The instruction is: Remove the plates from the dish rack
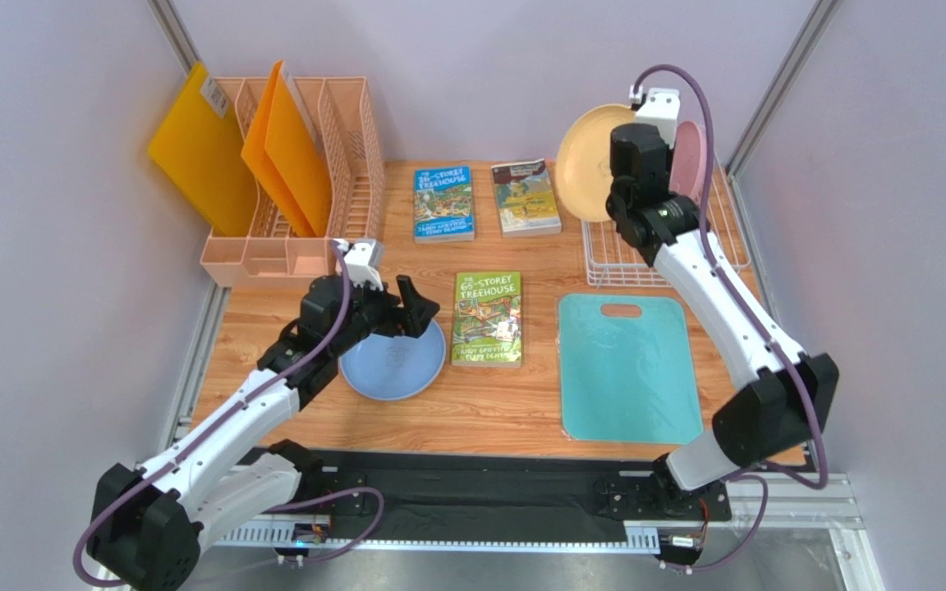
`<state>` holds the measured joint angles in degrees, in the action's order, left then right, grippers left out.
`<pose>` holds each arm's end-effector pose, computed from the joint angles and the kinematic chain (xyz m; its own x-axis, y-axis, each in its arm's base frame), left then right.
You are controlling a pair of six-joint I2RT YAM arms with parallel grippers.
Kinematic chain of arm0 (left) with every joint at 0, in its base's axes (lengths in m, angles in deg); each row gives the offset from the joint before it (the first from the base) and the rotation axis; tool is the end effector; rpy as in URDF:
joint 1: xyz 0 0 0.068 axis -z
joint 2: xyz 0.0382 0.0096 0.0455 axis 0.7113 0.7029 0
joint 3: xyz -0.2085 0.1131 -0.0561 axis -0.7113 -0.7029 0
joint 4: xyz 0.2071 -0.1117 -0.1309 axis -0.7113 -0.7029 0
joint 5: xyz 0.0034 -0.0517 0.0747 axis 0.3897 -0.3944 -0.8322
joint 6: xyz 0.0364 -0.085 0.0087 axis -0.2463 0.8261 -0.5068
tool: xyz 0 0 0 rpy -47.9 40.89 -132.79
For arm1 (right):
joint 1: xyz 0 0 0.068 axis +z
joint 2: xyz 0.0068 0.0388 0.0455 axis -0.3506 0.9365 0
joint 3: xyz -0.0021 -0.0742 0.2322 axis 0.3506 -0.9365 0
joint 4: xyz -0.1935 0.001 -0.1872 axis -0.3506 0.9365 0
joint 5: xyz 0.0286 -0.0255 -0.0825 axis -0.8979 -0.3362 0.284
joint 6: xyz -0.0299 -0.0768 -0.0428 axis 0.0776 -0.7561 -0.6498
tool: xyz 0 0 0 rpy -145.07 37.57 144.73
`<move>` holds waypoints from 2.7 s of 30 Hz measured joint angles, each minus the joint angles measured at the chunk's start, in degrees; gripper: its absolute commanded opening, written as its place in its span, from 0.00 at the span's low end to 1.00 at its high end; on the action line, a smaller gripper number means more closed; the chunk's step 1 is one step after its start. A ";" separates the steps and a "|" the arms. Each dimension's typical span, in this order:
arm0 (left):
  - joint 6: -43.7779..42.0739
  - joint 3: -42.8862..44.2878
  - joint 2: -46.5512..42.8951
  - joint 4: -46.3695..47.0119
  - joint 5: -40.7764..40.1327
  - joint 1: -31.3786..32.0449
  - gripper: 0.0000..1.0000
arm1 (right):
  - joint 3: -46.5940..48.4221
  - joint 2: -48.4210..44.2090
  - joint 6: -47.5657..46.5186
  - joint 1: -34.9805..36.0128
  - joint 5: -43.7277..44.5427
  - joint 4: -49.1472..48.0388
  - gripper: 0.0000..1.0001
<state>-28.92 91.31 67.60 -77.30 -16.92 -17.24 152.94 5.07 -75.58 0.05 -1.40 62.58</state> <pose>0.2492 -0.1446 0.2191 -0.5245 -0.2270 -0.8206 0.3721 0.8057 -0.4608 0.3849 0.0804 0.3618 -0.3407 -0.1317 -0.9309 0.3810 0.8858 -0.2648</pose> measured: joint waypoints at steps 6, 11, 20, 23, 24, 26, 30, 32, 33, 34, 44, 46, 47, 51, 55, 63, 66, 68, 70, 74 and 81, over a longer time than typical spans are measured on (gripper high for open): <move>1.29 -1.44 -2.95 0.28 0.02 0.00 0.95 | -12.11 -9.99 10.95 5.40 -18.56 4.35 0.00; 2.54 -3.56 -5.46 1.46 -0.04 0.00 0.95 | -18.75 -12.63 16.74 8.20 -30.67 5.90 0.00; 3.34 -5.42 -6.71 2.64 -1.60 0.00 0.95 | -23.54 -16.72 23.45 9.70 -42.82 4.83 0.00; 3.65 -5.51 -6.45 3.41 -1.55 0.02 0.95 | -24.72 -17.11 24.63 10.14 -44.96 4.02 0.00; 3.80 -5.51 -6.27 3.85 -1.53 0.02 0.95 | -25.03 -17.11 24.94 10.34 -45.42 3.96 0.00; 3.98 -5.51 -5.88 4.46 -1.51 0.00 0.95 | -25.62 -17.11 25.49 10.84 -46.05 3.96 0.00; 4.04 -5.51 -5.20 5.55 -1.53 0.00 0.95 | -25.90 -17.11 26.32 11.65 -46.66 3.67 0.00; 4.02 -5.51 -5.18 5.70 -1.51 0.02 0.95 | -25.90 -17.11 26.58 11.87 -46.75 3.39 0.00; 4.02 -5.51 -5.16 5.75 -1.53 0.04 0.95 | -25.90 -17.09 26.69 12.02 -46.69 3.26 0.00; 4.02 -5.51 -5.16 5.73 -1.55 0.04 0.95 | -25.90 -17.09 26.77 12.11 -46.62 3.17 0.00; 3.98 -5.53 -11.30 2.21 -5.55 0.31 0.95 | -26.12 -17.05 25.64 12.41 -39.65 2.97 0.00; 3.98 -5.53 -13.33 1.86 -6.32 0.33 0.96 | -26.12 -17.05 25.49 12.28 -39.01 2.97 0.00; 3.96 -5.53 -13.97 1.79 -6.69 0.33 0.96 | -26.12 -17.03 25.51 12.22 -38.93 2.97 0.00; 4.02 -5.53 -13.81 1.90 -7.04 0.33 0.93 | -26.25 -16.11 25.86 12.24 -39.85 2.51 0.00; 4.70 -5.53 -10.16 3.13 -5.92 0.33 0.89 | -28.11 -15.23 27.02 12.24 -41.64 1.22 0.00; 5.99 -5.53 -4.22 5.75 -4.02 0.37 0.81 | -29.79 -14.43 28.89 13.07 -44.98 0.76 0.00; 6.47 -5.53 -3.13 6.82 -3.67 0.50 0.66 | -29.79 -14.43 29.44 13.68 -46.23 -0.13 0.00; 6.71 -5.53 -2.38 7.37 -3.48 0.70 0.44 | -29.81 -14.40 29.64 13.94 -46.77 -0.55 0.00; 7.15 -5.51 -1.55 7.78 -3.39 0.87 0.10 | -29.81 -14.43 29.92 14.19 -47.47 -1.05 0.00; 7.85 -5.25 0.46 8.41 -5.68 0.92 0.00 | -29.83 -14.43 30.01 14.45 -48.33 -0.90 0.00; 6.93 -3.34 1.07 5.27 -10.16 2.21 0.00 | -29.83 -14.36 29.97 14.88 -48.37 -0.90 0.37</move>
<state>-21.99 87.96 68.67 -72.04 -27.08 -15.03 123.10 -9.29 -45.61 14.94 -49.77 61.68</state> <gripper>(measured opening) 0.018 0.199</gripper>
